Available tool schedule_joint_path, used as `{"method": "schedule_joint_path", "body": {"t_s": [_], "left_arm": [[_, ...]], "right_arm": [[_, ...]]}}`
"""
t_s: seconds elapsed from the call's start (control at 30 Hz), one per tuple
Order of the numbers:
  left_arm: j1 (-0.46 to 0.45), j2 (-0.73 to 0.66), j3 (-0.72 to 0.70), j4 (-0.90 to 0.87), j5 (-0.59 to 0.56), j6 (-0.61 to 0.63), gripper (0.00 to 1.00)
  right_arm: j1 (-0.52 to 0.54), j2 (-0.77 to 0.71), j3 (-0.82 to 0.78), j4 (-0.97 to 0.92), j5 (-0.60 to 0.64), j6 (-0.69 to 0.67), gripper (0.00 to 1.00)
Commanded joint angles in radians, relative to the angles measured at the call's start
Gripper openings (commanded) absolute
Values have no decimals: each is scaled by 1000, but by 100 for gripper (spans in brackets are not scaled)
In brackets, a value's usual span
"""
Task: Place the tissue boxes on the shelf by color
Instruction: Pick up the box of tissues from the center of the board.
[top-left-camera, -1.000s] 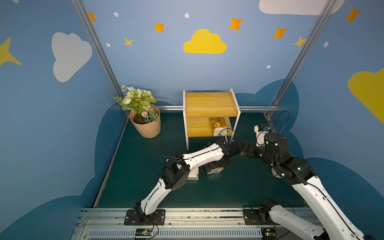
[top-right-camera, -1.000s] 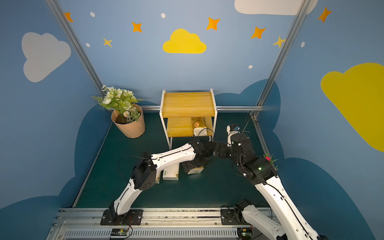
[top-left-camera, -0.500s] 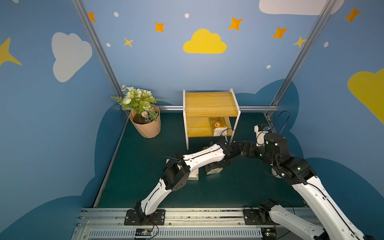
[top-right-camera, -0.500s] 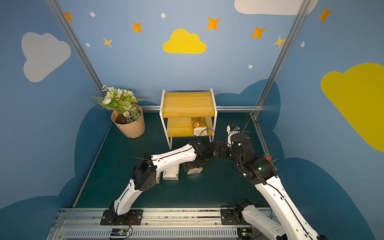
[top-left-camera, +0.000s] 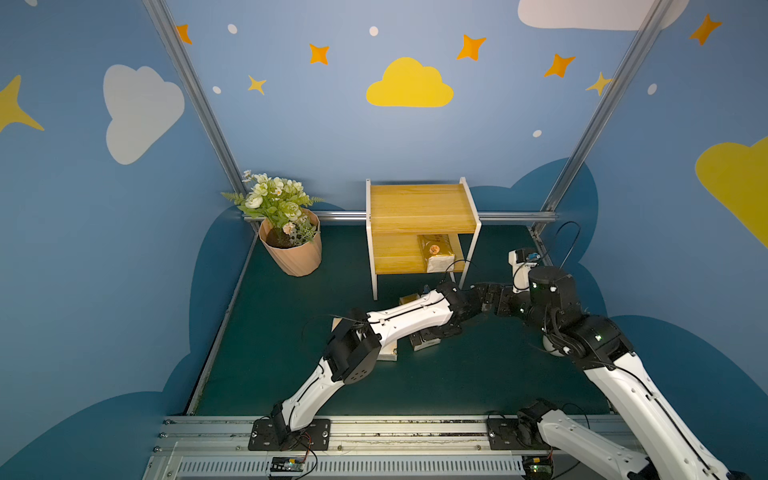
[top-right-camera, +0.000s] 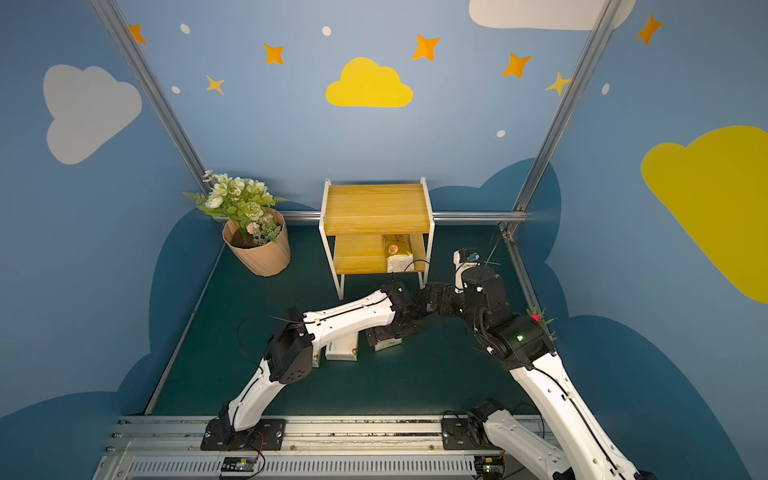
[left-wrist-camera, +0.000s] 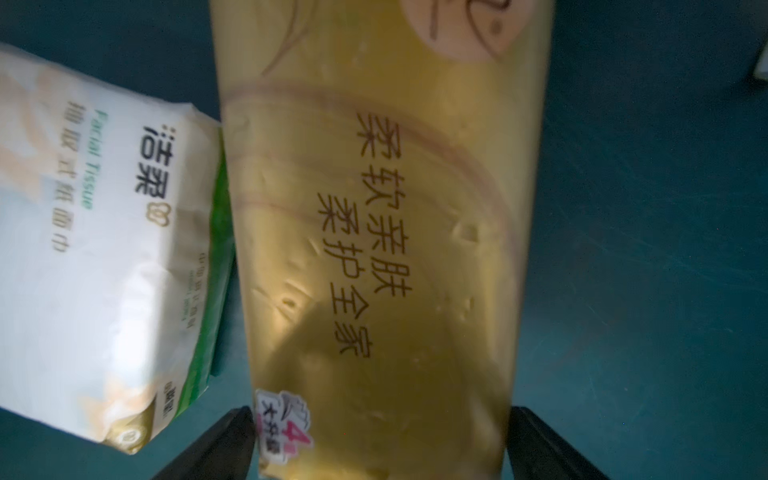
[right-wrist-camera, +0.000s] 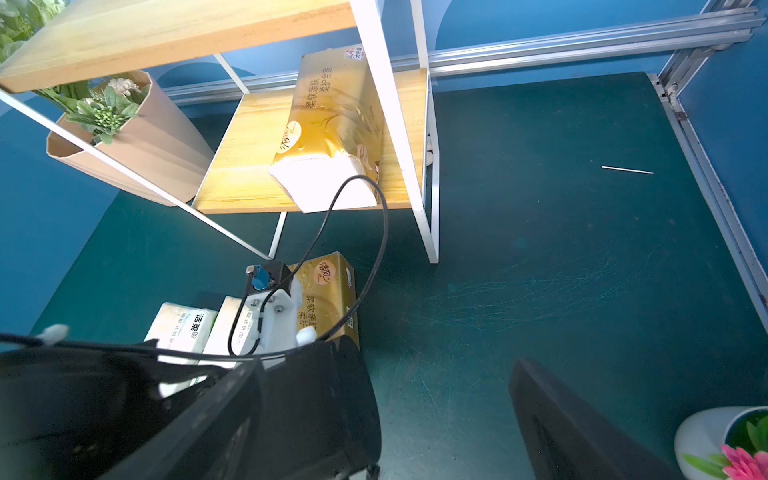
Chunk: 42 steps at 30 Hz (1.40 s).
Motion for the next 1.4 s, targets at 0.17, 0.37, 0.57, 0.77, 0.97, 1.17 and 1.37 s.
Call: {"method": "schedule_joint_path", "body": {"t_s": [0.17,0.37,0.57,0.77,0.97,1.17,1.37], "left_arm": [[26,-8,-74,71,54,-33,100],[27,-32,-84,70,34,-13,65],[26,-61,-134,62,43,-2,54],[4,-107,-131,-4,12,73,47],[-48,-200,-127,-95,-80,135,32],[-102,-263,-107,-171,-161,117,32],[-123,-306,-84,-212,-228,74,29]], "right_arm": [[8,-4,9,25,3,-8,98],[10,-3,6,25,13,-3,98],[8,-5,5,24,29,-10,98],[10,-5,-1,24,28,-8,98],[12,-5,-2,24,40,-4,98],[11,-1,0,25,44,-10,98],[8,-1,30,23,70,-29,98]]}}
